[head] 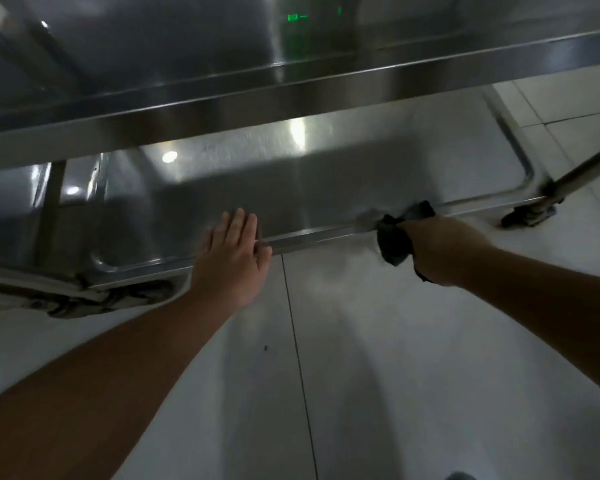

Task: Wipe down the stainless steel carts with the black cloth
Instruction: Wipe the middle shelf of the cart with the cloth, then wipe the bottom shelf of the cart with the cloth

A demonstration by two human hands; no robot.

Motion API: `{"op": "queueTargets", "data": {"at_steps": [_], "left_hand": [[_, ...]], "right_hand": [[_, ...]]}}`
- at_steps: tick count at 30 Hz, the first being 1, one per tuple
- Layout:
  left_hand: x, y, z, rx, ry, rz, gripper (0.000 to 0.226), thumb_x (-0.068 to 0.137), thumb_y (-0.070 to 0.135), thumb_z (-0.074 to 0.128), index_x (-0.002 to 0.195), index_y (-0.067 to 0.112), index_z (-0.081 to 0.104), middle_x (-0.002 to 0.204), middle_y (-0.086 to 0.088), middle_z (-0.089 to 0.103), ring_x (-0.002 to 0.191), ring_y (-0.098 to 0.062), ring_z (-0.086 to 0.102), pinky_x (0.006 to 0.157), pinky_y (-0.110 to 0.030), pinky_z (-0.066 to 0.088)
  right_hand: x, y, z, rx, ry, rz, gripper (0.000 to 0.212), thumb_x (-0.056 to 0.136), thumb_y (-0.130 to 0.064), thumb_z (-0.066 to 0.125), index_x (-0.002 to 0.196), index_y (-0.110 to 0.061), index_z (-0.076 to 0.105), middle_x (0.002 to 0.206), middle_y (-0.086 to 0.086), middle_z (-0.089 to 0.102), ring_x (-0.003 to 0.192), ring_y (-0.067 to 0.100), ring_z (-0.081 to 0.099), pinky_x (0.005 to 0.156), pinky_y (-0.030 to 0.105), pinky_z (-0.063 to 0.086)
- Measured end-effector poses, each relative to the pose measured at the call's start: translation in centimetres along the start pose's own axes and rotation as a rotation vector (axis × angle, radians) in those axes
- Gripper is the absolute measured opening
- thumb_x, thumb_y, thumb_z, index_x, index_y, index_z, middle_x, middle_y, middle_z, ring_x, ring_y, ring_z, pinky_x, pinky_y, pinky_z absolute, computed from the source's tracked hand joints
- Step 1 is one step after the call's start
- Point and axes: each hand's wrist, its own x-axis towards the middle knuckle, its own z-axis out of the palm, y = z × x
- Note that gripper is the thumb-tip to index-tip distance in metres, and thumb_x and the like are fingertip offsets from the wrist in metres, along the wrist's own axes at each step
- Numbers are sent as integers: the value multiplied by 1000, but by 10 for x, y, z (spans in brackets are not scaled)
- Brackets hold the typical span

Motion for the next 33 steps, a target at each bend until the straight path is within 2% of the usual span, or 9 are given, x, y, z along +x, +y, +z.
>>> {"op": "queueTargets", "data": {"at_steps": [5, 10, 15, 18, 20, 23, 27, 29, 33], "left_hand": [[-69, 18, -44, 71, -222, 82, 69, 108, 59, 29, 165, 20, 28, 175, -7, 22, 161, -28, 20, 129, -47, 20], [-140, 30, -101, 35, -417, 36, 68, 108, 61, 29, 164, 23, 31, 174, -2, 25, 160, -25, 21, 128, -49, 23], [-209, 45, -190, 32, -510, 17, 69, 107, 60, 27, 165, 22, 30, 173, -3, 27, 159, -24, 24, 126, -49, 26], [-246, 57, -260, -13, -515, -17, 66, 108, 58, 27, 162, 21, 37, 169, -4, 35, 156, -25, 29, 125, -48, 28], [-266, 64, -308, -44, -550, -53, 67, 109, 60, 23, 163, 22, 33, 171, -3, 31, 159, -25, 24, 127, -48, 24], [-297, 73, -374, -62, -527, -83, 69, 108, 61, 21, 165, 23, 30, 173, -3, 29, 160, -25, 24, 128, -49, 24], [-329, 78, -454, -102, -467, -104, 68, 108, 61, 22, 163, 22, 34, 170, -3, 35, 157, -25, 30, 126, -50, 29], [-339, 74, -488, -99, -437, -101, 66, 108, 60, 24, 160, 22, 39, 164, -3, 44, 151, -24, 39, 121, -47, 35], [-347, 66, -550, -108, -381, -70, 58, 106, 58, 26, 145, 23, 52, 135, -1, 63, 123, -21, 58, 99, -41, 46]], "right_hand": [[-58, -41, -4, 42, -209, 46, 35, 88, -6, 55, 118, -20, 64, 91, 1, 63, 87, 26, 66, 81, 41, 60], [-133, -61, -22, 118, -340, 83, 29, 91, -10, 52, 117, -21, 61, 91, -1, 57, 84, 25, 61, 73, 36, 55], [-219, -74, -74, 157, -420, 96, 32, 92, -9, 54, 123, -19, 56, 98, 2, 60, 90, 25, 62, 80, 39, 58], [-271, -80, -125, 198, -429, 77, 38, 93, -7, 52, 129, -18, 55, 106, 4, 63, 96, 26, 64, 84, 40, 58], [-303, -85, -168, 218, -470, 57, 43, 92, -7, 55, 133, -20, 54, 114, 4, 63, 103, 27, 64, 88, 42, 57], [-348, -92, -233, 207, -474, 32, 48, 83, -3, 58, 127, -23, 54, 109, 0, 63, 101, 25, 64, 86, 40, 58], [-400, -100, -314, 163, -420, -24, 45, 84, -6, 58, 124, -25, 54, 105, -2, 61, 94, 23, 62, 81, 39, 59], [-417, -106, -350, 138, -398, -32, 43, 87, -7, 59, 125, -25, 54, 105, -2, 60, 93, 22, 62, 81, 39, 58], [-443, -114, -416, 143, -318, 11, 43, 92, -8, 51, 130, -27, 52, 102, -3, 58, 91, 21, 61, 78, 36, 56]]}}
